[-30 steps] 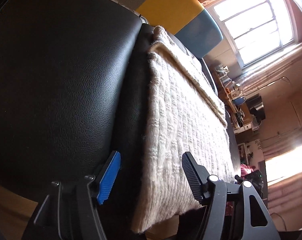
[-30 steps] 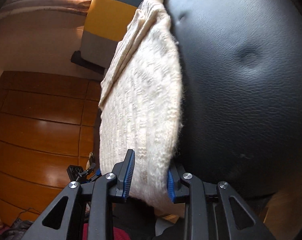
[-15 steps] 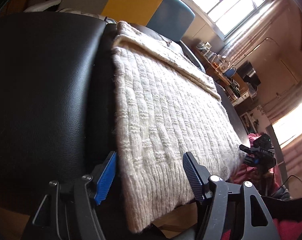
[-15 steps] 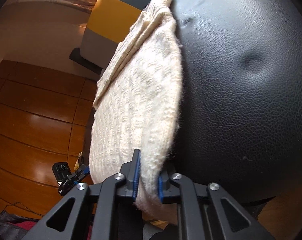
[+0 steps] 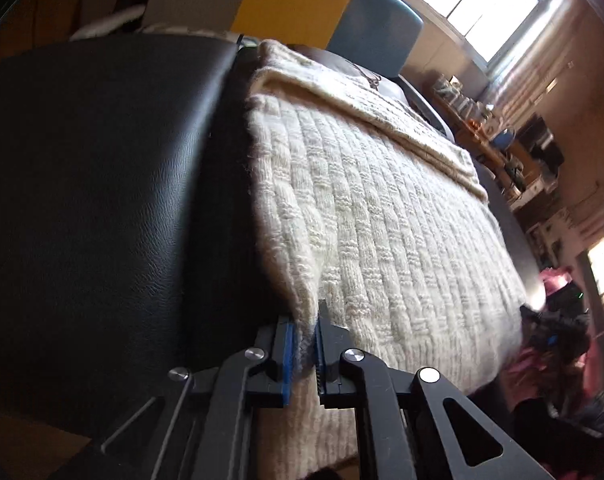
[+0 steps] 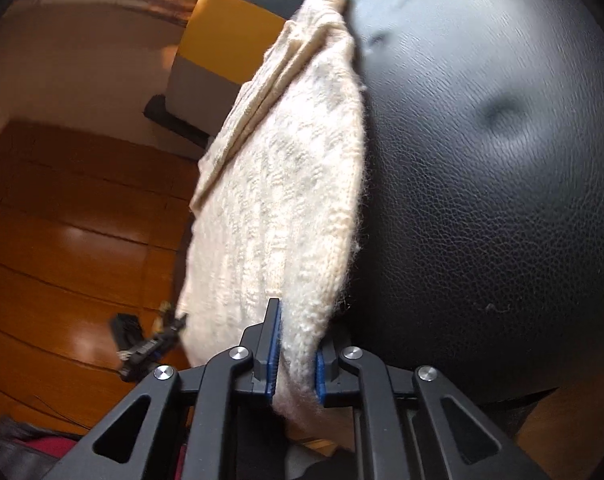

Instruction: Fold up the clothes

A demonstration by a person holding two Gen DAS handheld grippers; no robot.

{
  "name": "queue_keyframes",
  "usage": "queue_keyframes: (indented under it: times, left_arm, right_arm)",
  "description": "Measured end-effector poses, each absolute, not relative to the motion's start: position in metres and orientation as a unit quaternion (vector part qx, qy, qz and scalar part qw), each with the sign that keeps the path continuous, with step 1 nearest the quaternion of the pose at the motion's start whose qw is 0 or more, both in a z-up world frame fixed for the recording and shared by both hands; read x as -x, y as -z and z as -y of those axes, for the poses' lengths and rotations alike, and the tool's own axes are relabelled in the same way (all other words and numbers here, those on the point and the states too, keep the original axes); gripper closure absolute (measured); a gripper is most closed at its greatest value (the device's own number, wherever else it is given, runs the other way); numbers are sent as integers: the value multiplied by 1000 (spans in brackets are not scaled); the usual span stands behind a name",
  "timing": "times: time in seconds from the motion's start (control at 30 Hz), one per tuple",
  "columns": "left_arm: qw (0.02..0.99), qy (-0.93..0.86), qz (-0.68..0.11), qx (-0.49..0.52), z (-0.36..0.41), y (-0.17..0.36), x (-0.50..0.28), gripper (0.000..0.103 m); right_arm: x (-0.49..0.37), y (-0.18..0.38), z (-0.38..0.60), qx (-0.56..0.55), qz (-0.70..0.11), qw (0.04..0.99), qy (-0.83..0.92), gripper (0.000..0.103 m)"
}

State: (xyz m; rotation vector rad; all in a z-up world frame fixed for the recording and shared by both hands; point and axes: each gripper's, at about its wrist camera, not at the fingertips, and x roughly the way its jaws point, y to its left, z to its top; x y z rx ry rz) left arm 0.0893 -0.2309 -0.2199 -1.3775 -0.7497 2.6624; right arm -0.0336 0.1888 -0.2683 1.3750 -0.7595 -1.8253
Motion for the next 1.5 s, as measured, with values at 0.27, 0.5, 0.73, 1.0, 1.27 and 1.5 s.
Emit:
queue_keyframes:
  times: [0.27,0.5,0.73,1.0,1.27,1.5]
  left_arm:
    - [46,-853,273,442,234,225,-92,93]
    - [90,-852,267,442,224,218,-86,56]
    - [65,-865,210,452,211,217,-76,88]
    - [63,-847,285,445,236,228,-88,94]
    - [60,-840,297,450,239,227,-89,93]
    - [61,-835,305,454,242,228,-87,92]
  right_arm:
    - [37,273,-181,-546,333,356,681,78]
    - [36,276,-170,-545,338,350,683,77]
    - [28,274,-159,-546,328,342,691,77]
    - [23,257,-125,-546,236,338,729,76]
    - [27,253,-125,-540,226,332,739,76]
    - [41,241,-163,-567,213,326,726,76]
